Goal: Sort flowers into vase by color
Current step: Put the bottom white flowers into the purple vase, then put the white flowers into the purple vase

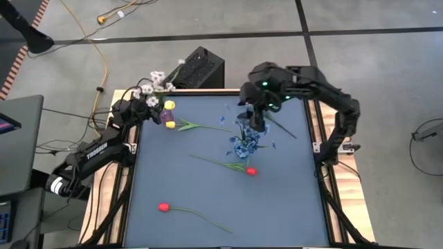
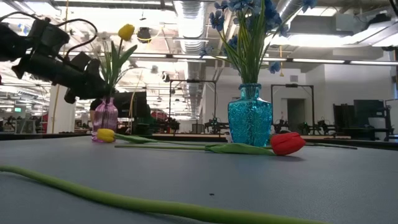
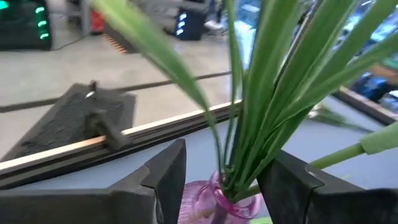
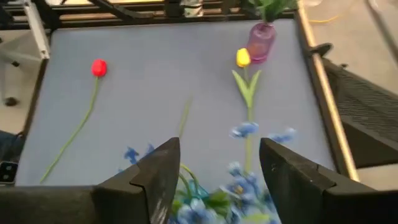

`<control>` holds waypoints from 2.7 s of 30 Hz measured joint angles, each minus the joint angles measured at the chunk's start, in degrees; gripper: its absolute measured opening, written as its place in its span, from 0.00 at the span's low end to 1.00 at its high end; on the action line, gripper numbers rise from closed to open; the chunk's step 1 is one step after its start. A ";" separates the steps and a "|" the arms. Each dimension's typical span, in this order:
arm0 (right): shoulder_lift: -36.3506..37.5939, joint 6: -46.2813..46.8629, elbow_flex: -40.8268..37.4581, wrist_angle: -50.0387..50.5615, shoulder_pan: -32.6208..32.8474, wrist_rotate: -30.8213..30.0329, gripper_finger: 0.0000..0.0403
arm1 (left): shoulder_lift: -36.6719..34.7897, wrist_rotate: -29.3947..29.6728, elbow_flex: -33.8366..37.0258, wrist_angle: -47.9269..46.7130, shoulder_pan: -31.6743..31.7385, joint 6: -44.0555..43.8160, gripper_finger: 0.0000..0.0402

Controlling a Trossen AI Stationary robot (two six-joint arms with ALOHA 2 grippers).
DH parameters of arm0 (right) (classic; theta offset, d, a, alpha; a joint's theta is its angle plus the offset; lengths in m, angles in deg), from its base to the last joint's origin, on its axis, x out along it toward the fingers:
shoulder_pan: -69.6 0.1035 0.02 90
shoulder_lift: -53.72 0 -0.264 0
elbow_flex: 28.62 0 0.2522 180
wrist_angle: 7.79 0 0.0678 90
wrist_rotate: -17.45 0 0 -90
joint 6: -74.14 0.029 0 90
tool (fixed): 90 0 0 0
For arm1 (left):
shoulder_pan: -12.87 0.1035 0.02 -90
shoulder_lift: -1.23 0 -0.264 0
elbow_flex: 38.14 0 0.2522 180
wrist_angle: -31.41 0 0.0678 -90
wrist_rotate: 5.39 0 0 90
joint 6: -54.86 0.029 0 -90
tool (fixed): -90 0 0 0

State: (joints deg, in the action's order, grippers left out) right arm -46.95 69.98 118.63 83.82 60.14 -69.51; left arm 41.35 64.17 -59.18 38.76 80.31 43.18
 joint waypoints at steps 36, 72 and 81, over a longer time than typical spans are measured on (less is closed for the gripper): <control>40.25 7.48 -56.93 -28.90 -10.99 -1.62 0.32 | -4.13 5.41 -25.76 -53.22 -4.44 3.76 0.44; 15.83 7.31 -81.21 -44.13 -32.20 -2.26 0.67 | -4.62 24.14 -28.11 -60.58 -61.48 -36.96 0.44; 6.47 6.66 -81.31 -49.02 -31.29 -3.30 0.67 | 0.45 25.22 -28.09 -52.76 -65.80 -39.01 0.44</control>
State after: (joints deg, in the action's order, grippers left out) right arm -40.48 76.64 37.32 34.80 28.86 -72.80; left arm 41.80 89.39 -87.27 -14.00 14.51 4.18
